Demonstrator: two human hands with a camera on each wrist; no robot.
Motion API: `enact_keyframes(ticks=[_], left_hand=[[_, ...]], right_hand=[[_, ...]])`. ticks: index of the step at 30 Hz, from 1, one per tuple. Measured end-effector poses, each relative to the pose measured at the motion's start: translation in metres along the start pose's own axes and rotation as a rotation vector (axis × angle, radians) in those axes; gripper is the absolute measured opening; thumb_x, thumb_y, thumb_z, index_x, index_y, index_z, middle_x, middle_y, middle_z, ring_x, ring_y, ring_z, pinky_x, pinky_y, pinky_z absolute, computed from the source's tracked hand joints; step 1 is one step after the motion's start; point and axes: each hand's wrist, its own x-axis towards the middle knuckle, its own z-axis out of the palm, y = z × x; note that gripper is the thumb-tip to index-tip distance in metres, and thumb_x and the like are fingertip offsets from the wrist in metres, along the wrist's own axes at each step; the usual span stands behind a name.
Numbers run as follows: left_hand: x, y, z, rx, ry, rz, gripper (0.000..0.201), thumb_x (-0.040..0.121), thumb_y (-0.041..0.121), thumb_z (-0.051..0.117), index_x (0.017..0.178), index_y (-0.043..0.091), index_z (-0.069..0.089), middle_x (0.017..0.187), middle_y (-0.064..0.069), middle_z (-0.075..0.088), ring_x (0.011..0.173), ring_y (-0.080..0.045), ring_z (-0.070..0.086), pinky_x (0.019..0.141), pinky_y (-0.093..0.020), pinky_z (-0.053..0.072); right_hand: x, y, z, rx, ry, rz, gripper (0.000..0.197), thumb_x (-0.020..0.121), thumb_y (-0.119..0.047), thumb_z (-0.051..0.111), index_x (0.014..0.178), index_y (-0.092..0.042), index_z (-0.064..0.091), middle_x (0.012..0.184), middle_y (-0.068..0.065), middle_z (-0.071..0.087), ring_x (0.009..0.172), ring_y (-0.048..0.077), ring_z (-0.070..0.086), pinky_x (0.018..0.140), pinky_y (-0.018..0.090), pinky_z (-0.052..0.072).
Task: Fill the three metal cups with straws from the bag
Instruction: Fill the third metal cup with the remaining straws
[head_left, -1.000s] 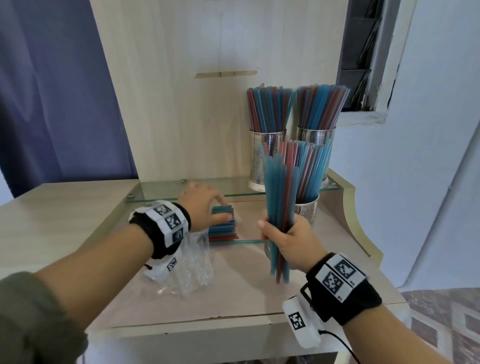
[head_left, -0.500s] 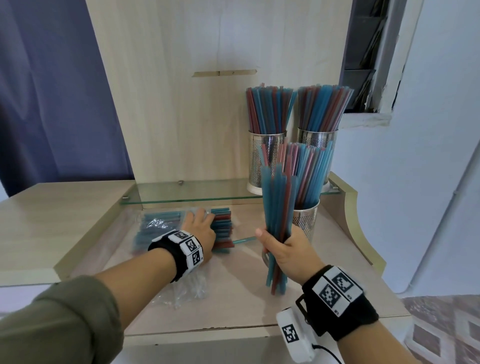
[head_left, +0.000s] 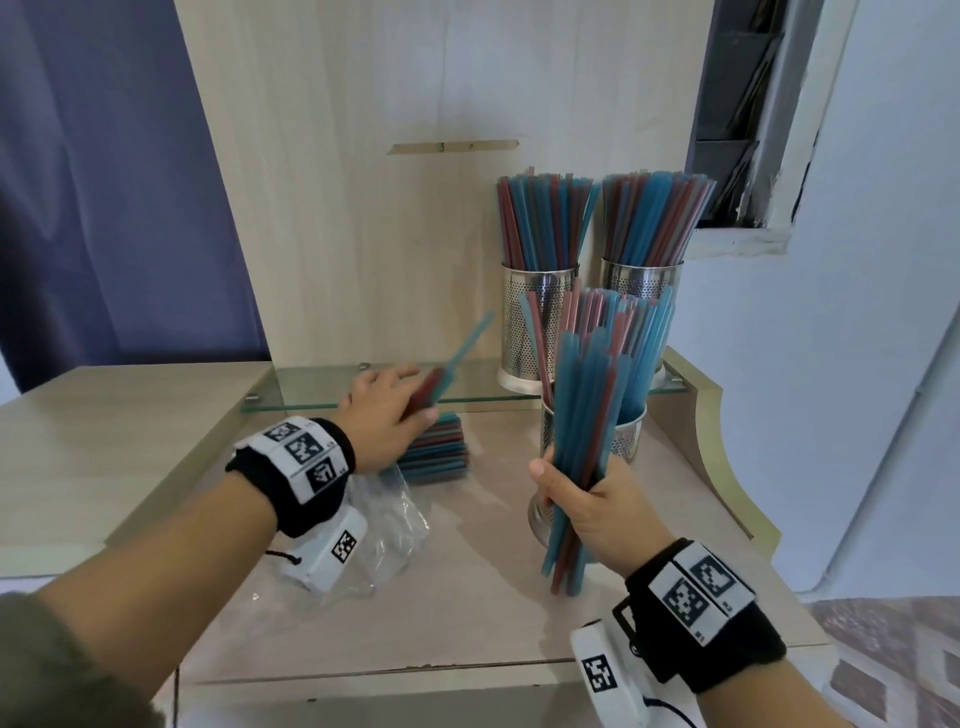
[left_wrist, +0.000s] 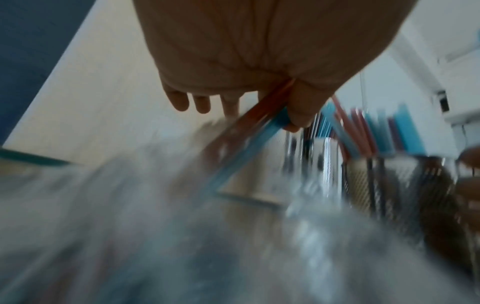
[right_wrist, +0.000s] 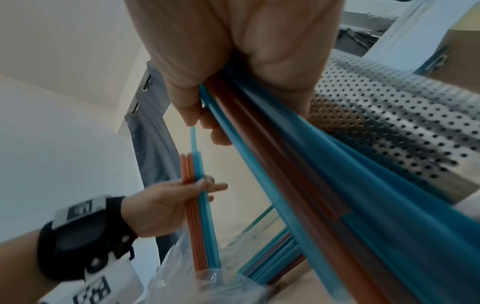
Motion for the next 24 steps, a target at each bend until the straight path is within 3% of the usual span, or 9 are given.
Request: enact_keyframes(ticks=[4, 7, 9, 11, 14, 16, 19, 21, 24], left_hand=[[-0.006, 0.007, -0.035, -0.486, 0.094, 0.086, 0.07, 0.072, 0.076, 0.044, 0.121, 0.027, 0.051, 0.127, 0.001, 0.053, 0.123, -0.019, 0.043, 0.112, -0.043, 0.03], [-0.014, 0.023, -0.056, -0.779, 0.084, 0.154, 0.061, 0.085, 0.062, 0.051, 0.131, 0.022, 0.051, 0.131, 0.01, 0.05, 0.118, 0.001, 0.048, 0.114, -0.03, 0.031], [-0.023, 0.036, -0.064, -0.873, 0.041, 0.206, 0.058, 0.074, 0.076, 0.054, 0.118, 0.038, 0.06, 0.133, 0.012, 0.053, 0.118, 0.011, 0.048, 0.108, -0.018, 0.034], [-0.035, 0.052, -0.064, -0.925, -0.052, 0.233, 0.049, 0.076, 0.075, 0.053, 0.114, 0.044, 0.062, 0.129, 0.014, 0.057, 0.123, 0.006, 0.048, 0.105, -0.023, 0.037], [-0.044, 0.071, -0.052, -1.019, -0.079, 0.25, 0.053, 0.094, 0.047, 0.047, 0.131, 0.009, 0.045, 0.104, 0.008, 0.066, 0.115, 0.003, 0.056, 0.103, -0.027, 0.043], [-0.046, 0.078, -0.046, -1.159, -0.083, 0.208, 0.059, 0.087, 0.045, 0.052, 0.137, 0.015, 0.044, 0.118, 0.008, 0.067, 0.124, -0.009, 0.054, 0.11, -0.039, 0.038], [-0.046, 0.08, -0.041, -1.373, -0.09, 0.144, 0.051, 0.082, 0.044, 0.058, 0.13, 0.028, 0.052, 0.13, 0.003, 0.062, 0.124, -0.017, 0.056, 0.112, -0.046, 0.036], [-0.047, 0.082, -0.037, -1.4, -0.073, 0.151, 0.05, 0.081, 0.042, 0.055, 0.13, 0.029, 0.051, 0.127, 0.006, 0.064, 0.122, -0.015, 0.057, 0.112, -0.045, 0.036], [-0.05, 0.09, -0.042, -1.254, -0.103, 0.239, 0.043, 0.091, 0.035, 0.051, 0.133, 0.033, 0.042, 0.128, 0.012, 0.059, 0.12, -0.002, 0.055, 0.107, -0.029, 0.041]], right_hand=[[0.006, -0.012, 0.011, 0.034, -0.007, -0.051, 0.014, 0.088, -0.026, 0.067, 0.086, -0.013, 0.064, 0.064, -0.006, 0.059, 0.063, 0.007, 0.06, 0.067, 0.023, 0.053], [0.011, -0.027, 0.019, 0.121, 0.003, -0.096, 0.011, 0.087, -0.02, 0.069, 0.094, -0.014, 0.065, 0.069, -0.007, 0.06, 0.062, 0.004, 0.059, 0.065, 0.018, 0.053], [0.015, -0.037, 0.024, 0.168, -0.011, -0.126, 0.02, 0.083, -0.022, 0.073, 0.099, -0.014, 0.065, 0.067, -0.01, 0.063, 0.062, 0.003, 0.061, 0.064, 0.018, 0.052], [0.019, -0.047, 0.031, 0.215, -0.031, -0.146, 0.032, 0.077, -0.022, 0.076, 0.104, -0.009, 0.065, 0.068, -0.01, 0.068, 0.067, 0.001, 0.064, 0.067, 0.017, 0.051], [0.023, -0.054, 0.046, 0.272, -0.029, -0.195, 0.038, 0.071, -0.022, 0.083, 0.104, -0.008, 0.069, 0.091, 0.007, 0.075, 0.091, 0.018, 0.072, 0.084, 0.035, 0.056], [0.023, -0.057, 0.05, 0.295, -0.002, -0.218, 0.038, 0.066, -0.024, 0.085, 0.1, -0.011, 0.072, 0.095, 0.011, 0.075, 0.094, 0.026, 0.072, 0.087, 0.045, 0.057], [0.024, -0.062, 0.044, 0.289, -0.042, -0.222, 0.046, 0.064, -0.018, 0.084, 0.106, -0.006, 0.067, 0.095, 0.005, 0.075, 0.093, 0.018, 0.072, 0.08, 0.031, 0.059], [0.024, -0.064, 0.041, 0.258, -0.093, -0.219, 0.042, 0.071, -0.008, 0.082, 0.109, -0.003, 0.065, 0.095, 0.0, 0.074, 0.091, 0.011, 0.071, 0.078, 0.021, 0.055], [0.023, -0.06, 0.038, 0.172, -0.095, -0.201, 0.015, 0.08, -0.003, 0.076, 0.092, 0.002, 0.068, 0.078, 0.014, 0.071, 0.073, 0.024, 0.07, 0.066, 0.035, 0.057]])
